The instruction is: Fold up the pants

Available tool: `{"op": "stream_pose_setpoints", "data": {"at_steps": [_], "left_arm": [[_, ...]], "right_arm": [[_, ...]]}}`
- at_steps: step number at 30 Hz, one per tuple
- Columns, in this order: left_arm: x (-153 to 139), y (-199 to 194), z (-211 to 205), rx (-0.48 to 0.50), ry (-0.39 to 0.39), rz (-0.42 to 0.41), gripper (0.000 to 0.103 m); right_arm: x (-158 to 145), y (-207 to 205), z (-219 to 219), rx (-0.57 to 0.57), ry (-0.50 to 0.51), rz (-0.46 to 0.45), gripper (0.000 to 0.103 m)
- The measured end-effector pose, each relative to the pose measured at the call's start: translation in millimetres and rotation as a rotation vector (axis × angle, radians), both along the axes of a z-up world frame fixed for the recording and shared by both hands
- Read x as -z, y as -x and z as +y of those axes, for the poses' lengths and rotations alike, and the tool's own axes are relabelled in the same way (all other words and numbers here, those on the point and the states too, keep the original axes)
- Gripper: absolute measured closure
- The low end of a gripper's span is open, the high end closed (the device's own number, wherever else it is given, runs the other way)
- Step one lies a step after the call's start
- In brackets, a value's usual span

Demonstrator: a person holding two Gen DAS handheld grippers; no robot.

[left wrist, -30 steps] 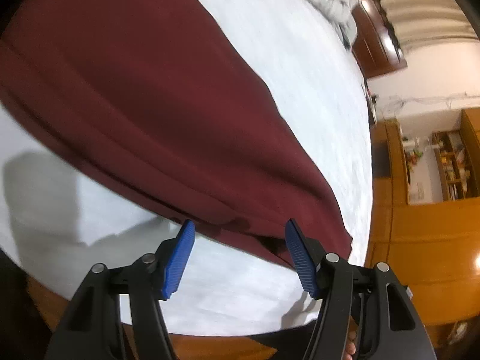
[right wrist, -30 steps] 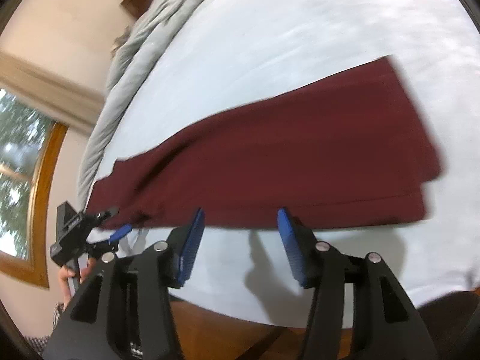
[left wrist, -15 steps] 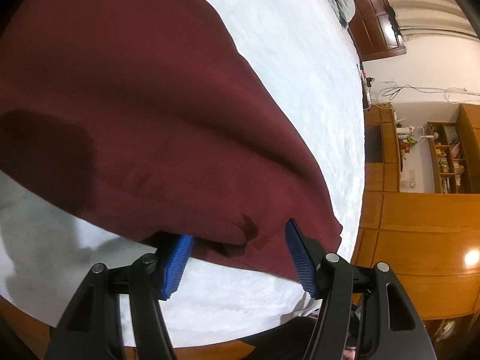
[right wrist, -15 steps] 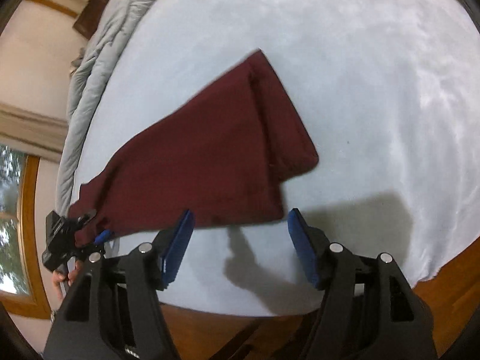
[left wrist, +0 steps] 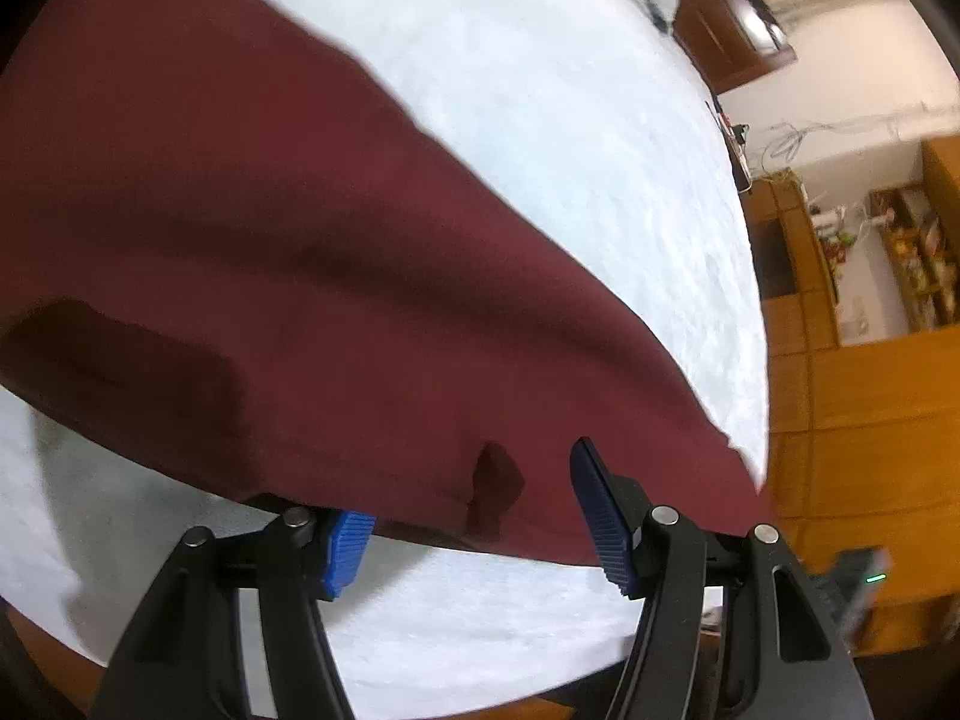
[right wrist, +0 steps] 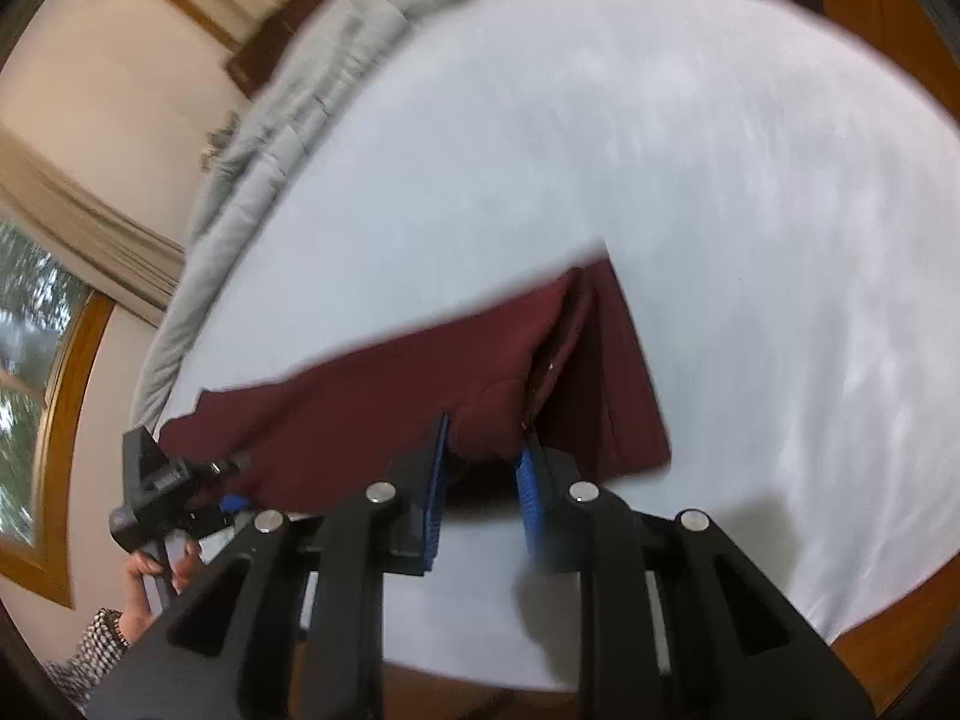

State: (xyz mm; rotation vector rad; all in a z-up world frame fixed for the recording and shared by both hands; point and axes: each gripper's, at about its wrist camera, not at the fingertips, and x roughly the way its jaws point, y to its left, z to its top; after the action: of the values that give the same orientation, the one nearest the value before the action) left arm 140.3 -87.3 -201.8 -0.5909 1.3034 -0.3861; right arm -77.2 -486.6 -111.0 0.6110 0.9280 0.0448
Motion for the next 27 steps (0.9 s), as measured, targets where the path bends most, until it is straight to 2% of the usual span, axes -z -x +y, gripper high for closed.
{"op": "stream_pose_setpoints", "data": {"at_steps": [2,3,7,8,10,12,14,16,18,21,22,23,27], "left_arm": [[-5.0,5.7,-4.1,0.017,-0.026,-0.028,0.038],[-6.5,9.4,-6.8,0.026,-0.044,-0.035,0.038],[-9.9,22.0,-17.4,0.078,-0.109,-0.051,0.037],[-12.9,25.0,-20.1,0.093,-0.125,-0.064,0.037],[-19.5,29.8,-22.2,0.113,-0.146,-0.078,0.037],[-26.6,33.4,-22.7,0.120,-0.153,-0.087,0.037],[-37.4,37.5,-24.6,0.125,-0.170,-0.108,0.037],[-47.7,40.7,-31.5,0.129,-0.188,-0.137,0.035],[-57.8,44.8,-36.0,0.140,-0.220,-0.180,0.032],[-72.5,49.2,-43.6,0.156,-0.257,-0.261,0.026],[-76.3,49.8,-46.8,0.163,-0.263,-0.281,0.021],[-79.6,49.7,-50.1,0.171,-0.265,-0.293,0.019],[-80.8,43.1,-56.3,0.188,-0.274,-0.294,0.018]], "right_arm": [[-9.0,-2.1,-5.0,0.020,0.055,-0.009,0.084],[-2.3,-6.2,-8.9,0.028,0.079,0.036,0.085],[59.1,-15.5,-26.4,0.059,0.042,0.258,0.087],[72.5,-14.4,-28.4,0.071,0.024,0.288,0.086],[71.7,-9.5,-31.0,0.084,0.000,0.258,0.085],[65.2,-4.7,-31.9,0.096,-0.019,0.237,0.069],[56.2,3.3,-33.2,0.106,0.023,0.230,0.053],[50.7,13.8,-35.6,0.112,0.011,0.217,0.051],[49.8,24.2,-32.9,0.114,-0.066,0.198,0.050],[55.6,27.5,-24.6,0.109,-0.183,0.195,0.038],[58.8,27.2,-22.1,0.106,-0.221,0.196,0.038],[64.3,25.8,-18.9,0.103,-0.258,0.201,0.038],[83.3,13.4,-18.7,0.139,-0.302,0.253,0.035]]}}
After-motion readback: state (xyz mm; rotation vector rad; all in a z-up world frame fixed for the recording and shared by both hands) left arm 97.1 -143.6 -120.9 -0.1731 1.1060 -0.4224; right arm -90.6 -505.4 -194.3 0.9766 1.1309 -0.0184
